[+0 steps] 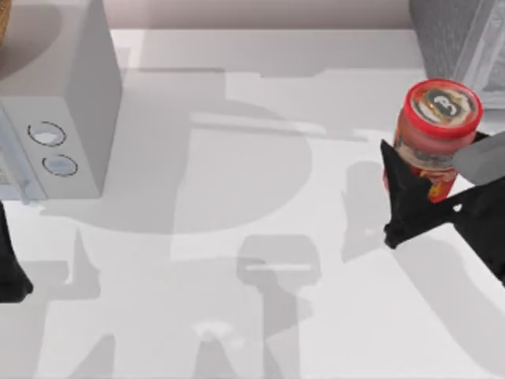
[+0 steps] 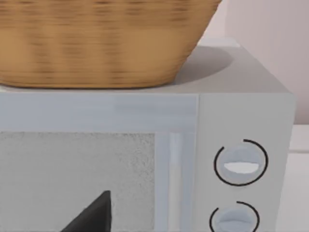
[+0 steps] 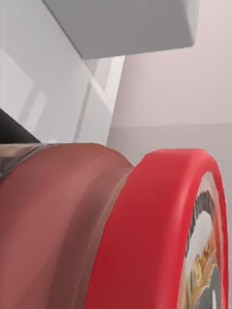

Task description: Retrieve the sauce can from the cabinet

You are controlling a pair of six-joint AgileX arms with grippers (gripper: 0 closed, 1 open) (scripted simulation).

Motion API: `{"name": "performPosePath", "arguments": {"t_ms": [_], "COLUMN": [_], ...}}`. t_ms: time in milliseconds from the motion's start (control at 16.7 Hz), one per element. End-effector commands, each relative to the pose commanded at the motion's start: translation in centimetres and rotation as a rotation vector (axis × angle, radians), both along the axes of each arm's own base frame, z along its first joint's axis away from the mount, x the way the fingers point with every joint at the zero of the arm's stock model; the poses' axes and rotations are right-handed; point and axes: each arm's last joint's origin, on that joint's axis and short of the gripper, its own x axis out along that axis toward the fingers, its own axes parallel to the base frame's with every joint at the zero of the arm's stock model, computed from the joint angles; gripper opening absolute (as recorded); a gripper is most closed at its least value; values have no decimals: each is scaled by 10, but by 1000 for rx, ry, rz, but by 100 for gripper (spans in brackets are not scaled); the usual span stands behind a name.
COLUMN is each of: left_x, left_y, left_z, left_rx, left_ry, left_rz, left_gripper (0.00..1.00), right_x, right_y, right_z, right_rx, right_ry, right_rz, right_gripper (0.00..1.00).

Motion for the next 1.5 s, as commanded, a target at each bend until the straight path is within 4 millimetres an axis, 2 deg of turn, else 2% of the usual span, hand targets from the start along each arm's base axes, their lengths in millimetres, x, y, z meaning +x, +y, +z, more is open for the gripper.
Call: {"name": "performPosePath", "arguments": {"t_ms": [540,1020,1200,1500], "left_x": [0,0,0,0], "left_y": [0,0,0,0], "left_z": [0,0,0,0], "left_rx": [0,0,0,0], "left_ry": [0,0,0,0], "left_rz": [0,0,0,0], "left_gripper": [100,100,100,100], "right_x": [6,-12,-19,-20], "right_y": [66,120,130,131], "right_z": [-33,-84,-97,-98], "right_rx": [-6,-1,3,4], "right_ry": [-10,-3,-3,-4], "right_rz": [151,286,318,323], "right_gripper": [0,0,0,0]}}
